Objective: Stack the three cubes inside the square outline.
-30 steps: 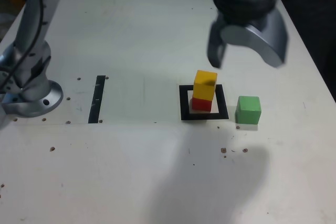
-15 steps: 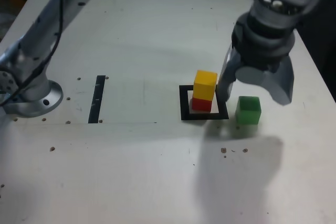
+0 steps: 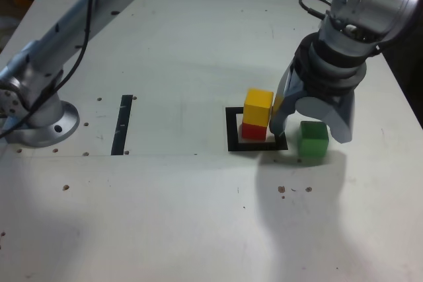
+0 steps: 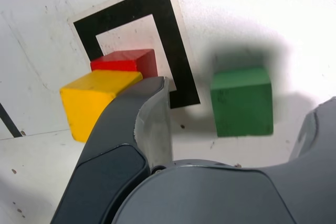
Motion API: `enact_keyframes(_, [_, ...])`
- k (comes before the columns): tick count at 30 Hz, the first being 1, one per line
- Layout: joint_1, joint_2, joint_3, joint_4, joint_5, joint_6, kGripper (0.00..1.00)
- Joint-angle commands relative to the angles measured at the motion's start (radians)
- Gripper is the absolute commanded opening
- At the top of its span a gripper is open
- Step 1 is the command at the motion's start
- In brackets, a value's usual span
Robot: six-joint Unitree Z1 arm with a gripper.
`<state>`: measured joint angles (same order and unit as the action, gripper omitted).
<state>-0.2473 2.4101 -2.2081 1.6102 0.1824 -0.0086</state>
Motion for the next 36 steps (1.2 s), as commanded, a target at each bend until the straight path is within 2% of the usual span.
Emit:
enact_keyframes(1, [0.003,0.013,0.001,0.001,0.001,0.003,0.84])
enact_keyframes(11, [0.005,0.049,-0.02,-0.022,-0.011,0.008,0.76])
enact_keyframes(13, [0.007,0.052,-0.022,-0.021,-0.015,0.009,0.69])
enact_keyframes(18, [0.011,0.052,-0.028,-0.028,-0.017,0.009,0.43])
enact_keyframes(21, [0.011,0.053,-0.034,-0.034,-0.019,0.013,0.35])
enact_keyframes(26, [0.011,0.066,-0.045,-0.035,-0.032,0.032,0.3])
enact_keyframes(36, [0.011,0.082,-0.075,-0.032,-0.049,0.042,0.29])
